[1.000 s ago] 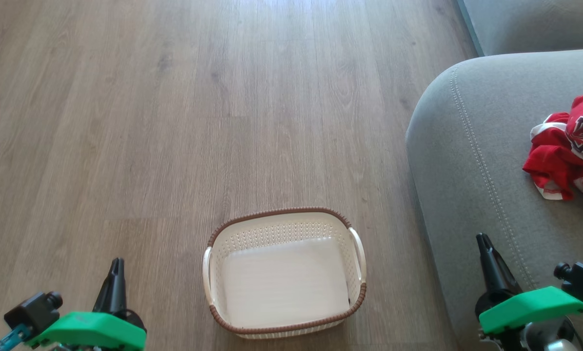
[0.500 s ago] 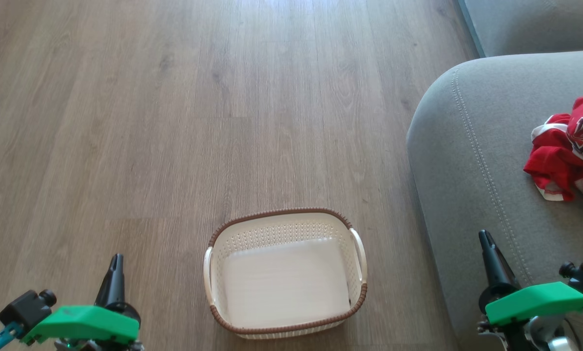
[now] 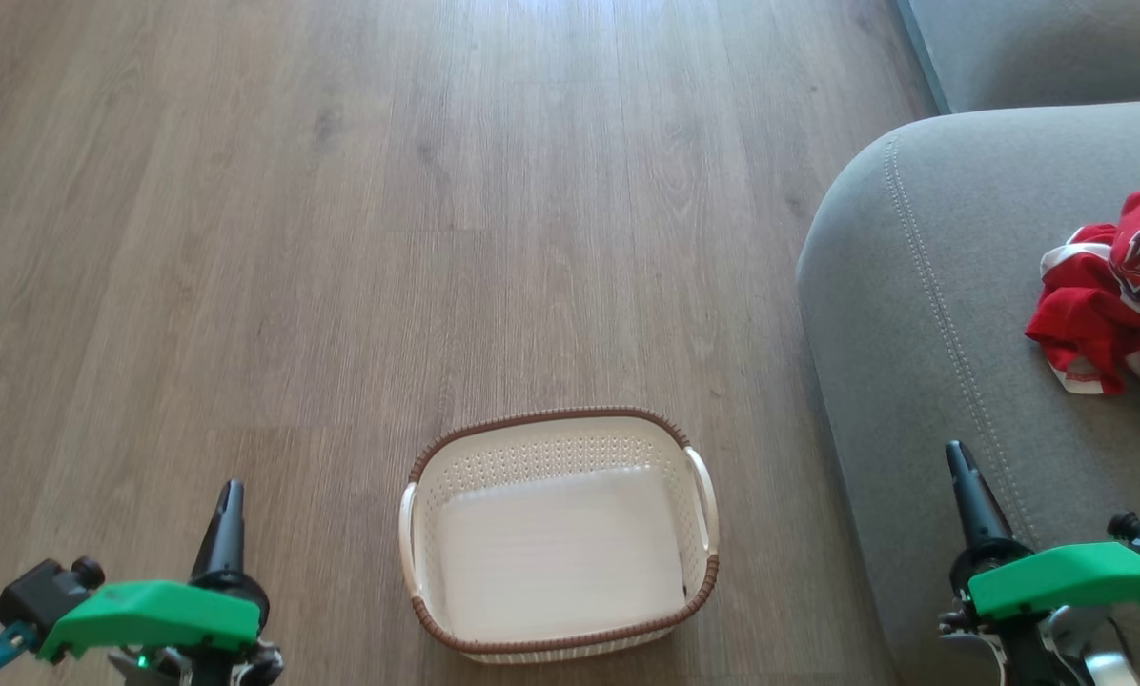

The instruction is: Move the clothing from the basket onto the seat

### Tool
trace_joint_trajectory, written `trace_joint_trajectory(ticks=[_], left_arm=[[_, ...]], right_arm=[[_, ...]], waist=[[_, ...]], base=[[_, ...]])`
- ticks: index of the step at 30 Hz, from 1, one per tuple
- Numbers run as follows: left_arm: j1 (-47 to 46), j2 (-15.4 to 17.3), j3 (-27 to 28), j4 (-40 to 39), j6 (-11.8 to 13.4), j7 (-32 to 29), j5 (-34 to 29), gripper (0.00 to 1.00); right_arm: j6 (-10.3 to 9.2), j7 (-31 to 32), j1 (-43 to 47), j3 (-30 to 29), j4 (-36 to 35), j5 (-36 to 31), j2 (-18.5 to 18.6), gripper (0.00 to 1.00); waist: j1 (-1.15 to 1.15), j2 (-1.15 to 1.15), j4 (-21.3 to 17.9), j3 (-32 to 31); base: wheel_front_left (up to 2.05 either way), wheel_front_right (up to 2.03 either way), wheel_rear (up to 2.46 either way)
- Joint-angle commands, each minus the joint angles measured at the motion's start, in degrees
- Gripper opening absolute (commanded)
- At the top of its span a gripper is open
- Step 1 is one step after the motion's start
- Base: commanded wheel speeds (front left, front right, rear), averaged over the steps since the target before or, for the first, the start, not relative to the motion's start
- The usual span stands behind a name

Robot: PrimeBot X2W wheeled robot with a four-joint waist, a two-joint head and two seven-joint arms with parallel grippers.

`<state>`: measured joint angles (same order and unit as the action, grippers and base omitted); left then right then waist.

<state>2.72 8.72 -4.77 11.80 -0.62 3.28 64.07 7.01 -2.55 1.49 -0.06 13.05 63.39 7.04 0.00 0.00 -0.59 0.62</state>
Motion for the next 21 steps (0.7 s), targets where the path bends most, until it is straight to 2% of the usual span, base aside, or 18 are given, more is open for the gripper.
trace_joint_trajectory(ticks=[1,21], left_arm=[[-3.26,0.28,2.08,-1.42,-0.69,-0.35,1.09,0.0],[-5.36,-1.8,5.26,-0.05,-3.01,-3.66,11.49,0.0]], right_arm=[[0.27,0.34,-3.24,-0.01,-1.68,1.25,0.02,0.0],[0.35,3.32,-4.87,-2.07,-0.7,11.91,-1.28,0.0]], waist=[[0.0,0.0,0.01,-0.01],[0.0,0.0,0.23,-0.17]], base=[[0.0,0.0,0.0],[0.0,0.0,0.0]])
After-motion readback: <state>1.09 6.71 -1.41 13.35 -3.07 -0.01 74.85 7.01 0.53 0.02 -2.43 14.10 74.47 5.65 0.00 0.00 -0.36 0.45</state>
